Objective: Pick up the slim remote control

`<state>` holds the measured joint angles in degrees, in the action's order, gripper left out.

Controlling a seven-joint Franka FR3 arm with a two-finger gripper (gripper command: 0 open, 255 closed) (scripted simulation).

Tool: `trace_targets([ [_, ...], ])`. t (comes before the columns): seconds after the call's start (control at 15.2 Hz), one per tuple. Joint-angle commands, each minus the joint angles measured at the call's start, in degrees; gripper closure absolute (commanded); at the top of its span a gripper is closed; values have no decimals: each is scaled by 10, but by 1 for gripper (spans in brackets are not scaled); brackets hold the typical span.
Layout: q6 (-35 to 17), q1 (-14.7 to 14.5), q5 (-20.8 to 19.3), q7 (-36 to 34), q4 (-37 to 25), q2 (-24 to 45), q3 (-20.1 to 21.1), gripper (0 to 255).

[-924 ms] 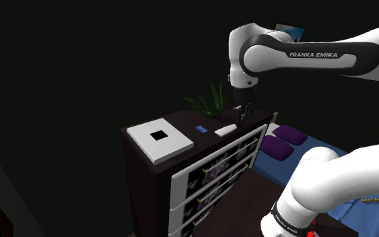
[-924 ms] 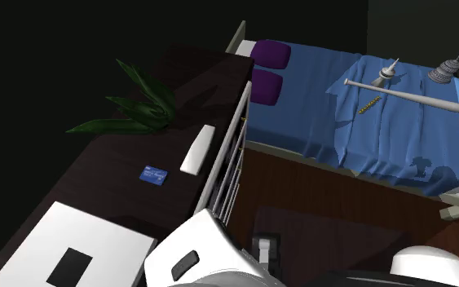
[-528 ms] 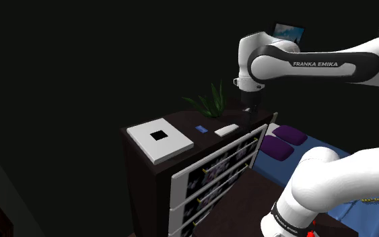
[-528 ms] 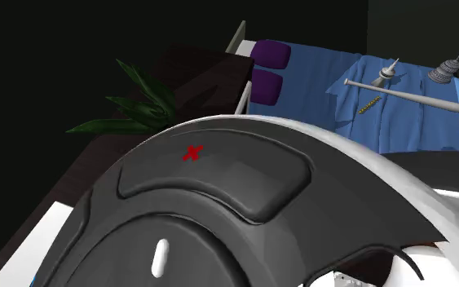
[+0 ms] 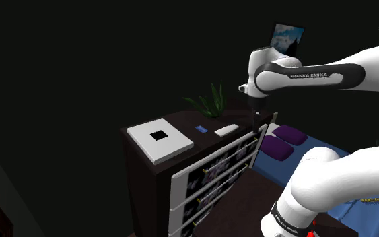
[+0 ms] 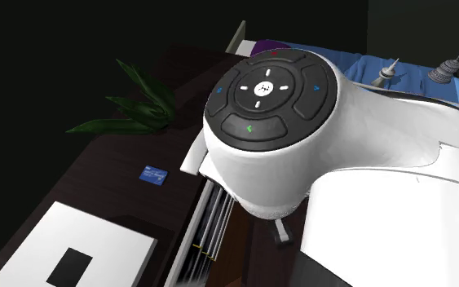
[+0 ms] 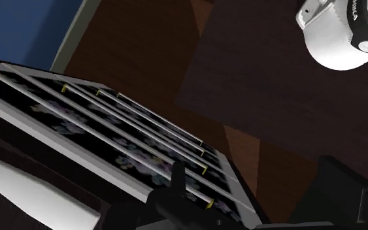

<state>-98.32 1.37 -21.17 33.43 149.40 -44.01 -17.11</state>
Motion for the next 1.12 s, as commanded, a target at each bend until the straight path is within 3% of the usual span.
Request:
trace_targets([
  [0.0,-36,-2,-23,56,-4,24,-38,0],
  [0.33,-128,-19,-59,190,-25,100,-133,0],
  [0.59,-204,-51,-55,305,-60,182,-212,0],
  [0.86,-278,-102,-3,440,-107,285,-294,0],
  [1.06,-326,-146,88,570,-150,383,-353,0],
])
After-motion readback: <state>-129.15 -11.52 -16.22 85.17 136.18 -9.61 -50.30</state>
